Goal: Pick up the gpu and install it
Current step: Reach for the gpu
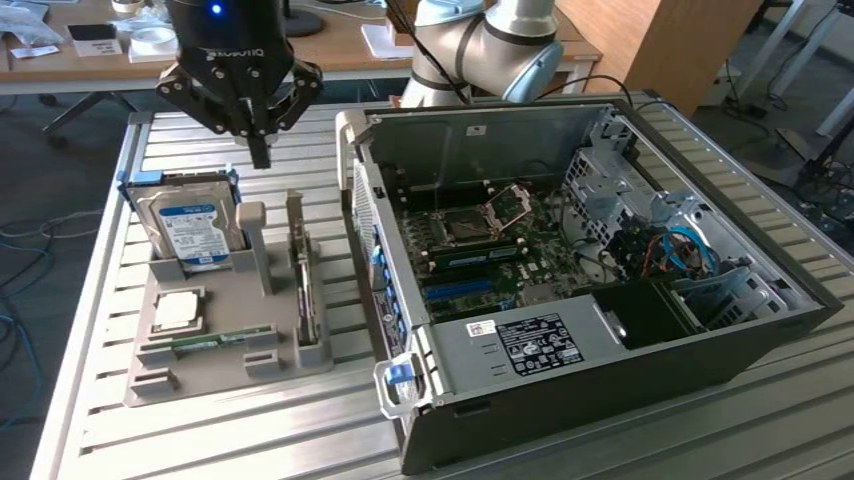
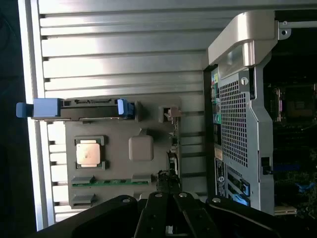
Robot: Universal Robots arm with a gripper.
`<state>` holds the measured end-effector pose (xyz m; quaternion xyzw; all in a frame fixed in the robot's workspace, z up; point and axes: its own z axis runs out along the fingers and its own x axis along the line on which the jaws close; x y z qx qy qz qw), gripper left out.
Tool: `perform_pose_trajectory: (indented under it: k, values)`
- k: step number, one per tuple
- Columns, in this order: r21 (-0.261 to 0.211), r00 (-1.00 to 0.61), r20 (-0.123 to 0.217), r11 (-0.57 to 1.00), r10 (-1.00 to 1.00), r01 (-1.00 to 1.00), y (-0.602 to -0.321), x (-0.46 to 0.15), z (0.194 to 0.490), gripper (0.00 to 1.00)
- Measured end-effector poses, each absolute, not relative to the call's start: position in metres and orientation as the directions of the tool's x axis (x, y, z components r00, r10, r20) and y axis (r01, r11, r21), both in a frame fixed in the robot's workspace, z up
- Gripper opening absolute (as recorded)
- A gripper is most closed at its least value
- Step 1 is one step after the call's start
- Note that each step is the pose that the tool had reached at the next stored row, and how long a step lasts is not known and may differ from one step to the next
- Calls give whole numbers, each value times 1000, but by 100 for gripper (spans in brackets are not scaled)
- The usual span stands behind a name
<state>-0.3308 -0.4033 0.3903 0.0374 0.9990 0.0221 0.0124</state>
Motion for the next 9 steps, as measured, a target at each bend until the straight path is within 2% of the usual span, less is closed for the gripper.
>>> perform_pose_trajectory:
  k: [9]
  values:
    - [45, -997, -23, 996, 75, 74, -403, -331, 390, 11]
